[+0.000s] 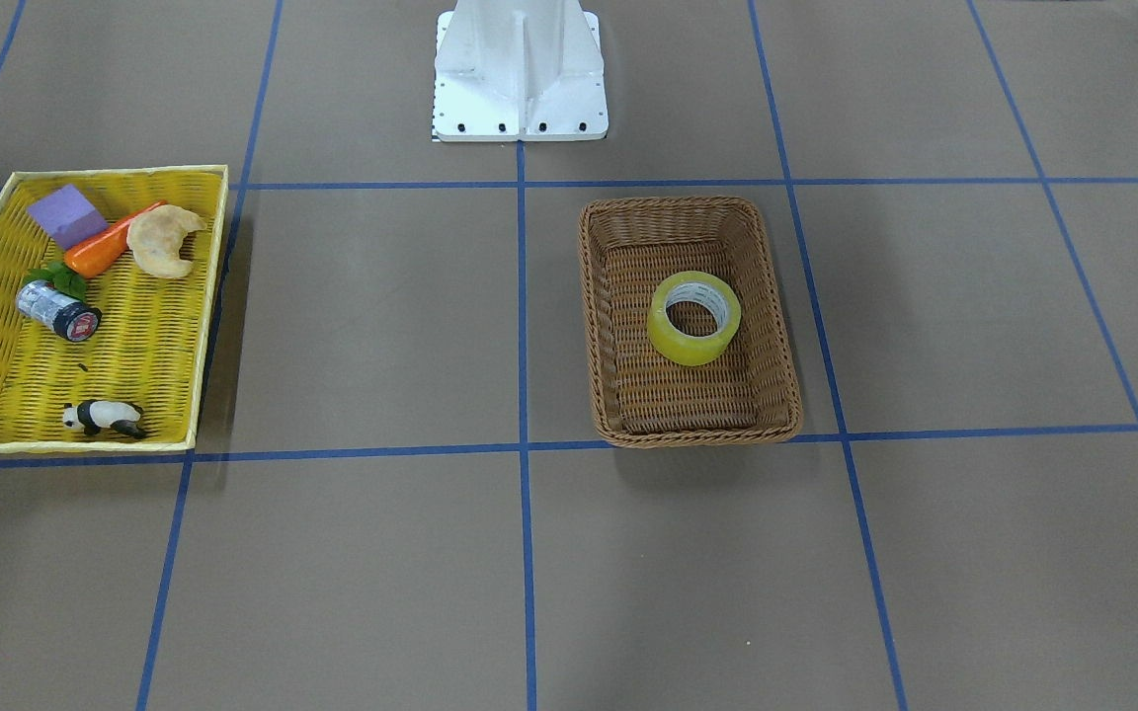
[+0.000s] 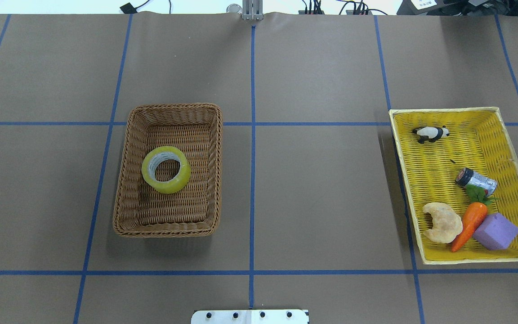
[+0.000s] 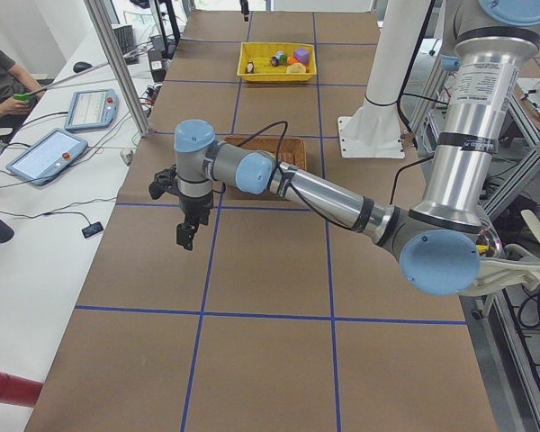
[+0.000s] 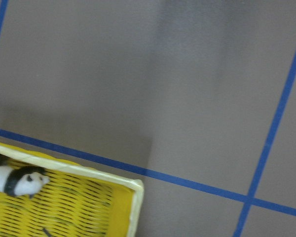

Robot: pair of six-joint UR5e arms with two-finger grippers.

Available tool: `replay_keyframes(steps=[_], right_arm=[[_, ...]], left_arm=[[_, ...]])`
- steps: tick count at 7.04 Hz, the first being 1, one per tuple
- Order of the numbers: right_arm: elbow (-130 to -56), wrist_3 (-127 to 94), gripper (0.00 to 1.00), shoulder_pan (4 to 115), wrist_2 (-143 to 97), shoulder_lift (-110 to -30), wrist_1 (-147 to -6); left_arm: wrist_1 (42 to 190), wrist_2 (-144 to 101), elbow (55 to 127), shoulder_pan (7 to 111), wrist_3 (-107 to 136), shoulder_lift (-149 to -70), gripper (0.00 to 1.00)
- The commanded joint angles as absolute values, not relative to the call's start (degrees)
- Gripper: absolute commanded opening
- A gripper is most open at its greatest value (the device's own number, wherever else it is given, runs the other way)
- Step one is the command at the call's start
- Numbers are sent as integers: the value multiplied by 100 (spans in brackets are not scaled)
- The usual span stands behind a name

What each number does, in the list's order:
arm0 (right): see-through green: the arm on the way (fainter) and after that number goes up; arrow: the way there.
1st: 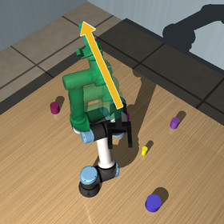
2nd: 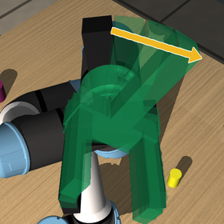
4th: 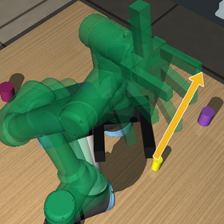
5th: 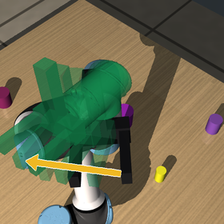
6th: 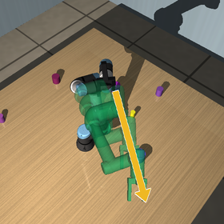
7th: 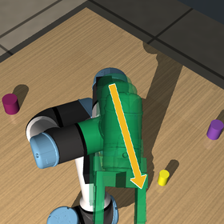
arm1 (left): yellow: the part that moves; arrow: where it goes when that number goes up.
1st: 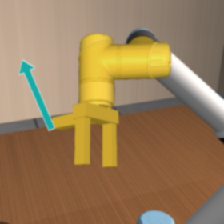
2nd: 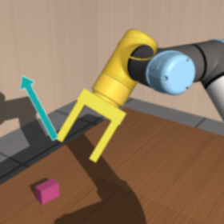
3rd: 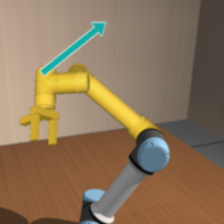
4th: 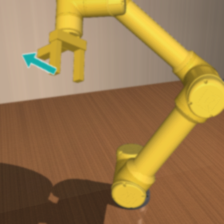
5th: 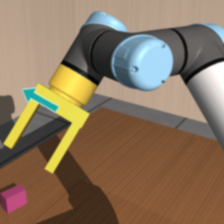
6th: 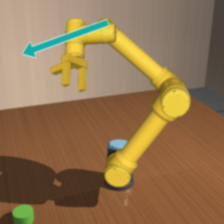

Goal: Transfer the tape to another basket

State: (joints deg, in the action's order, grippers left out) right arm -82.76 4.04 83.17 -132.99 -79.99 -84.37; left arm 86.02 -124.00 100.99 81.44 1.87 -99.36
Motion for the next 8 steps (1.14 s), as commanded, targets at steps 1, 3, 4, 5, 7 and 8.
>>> replay_keyframes(steps=[1,3,4,5,7,8], right_arm=[[-8785,352,100,8604,-13272,-8463,-8226],[-8956,316,100,8596,-13289,-8473,-8332],[-8965,316,100,8596,-13289,-8473,-8323],[-9052,316,100,8596,-13254,-8455,-8332],[-9061,325,100,8596,-13271,-8376,-8480],[-9053,404,100,8552,-13280,-8150,-9021]], left_arm=[[8622,-12697,9915,8314,26,-9486,98],[8631,-12946,9775,8306,96,-9325,99],[8640,-12955,9756,8297,105,-9351,98],[8648,-12964,9747,8279,105,-9378,99],[8640,-13155,9729,8271,114,-9413,99],[8648,-13618,9703,8271,297,-9422,98]])
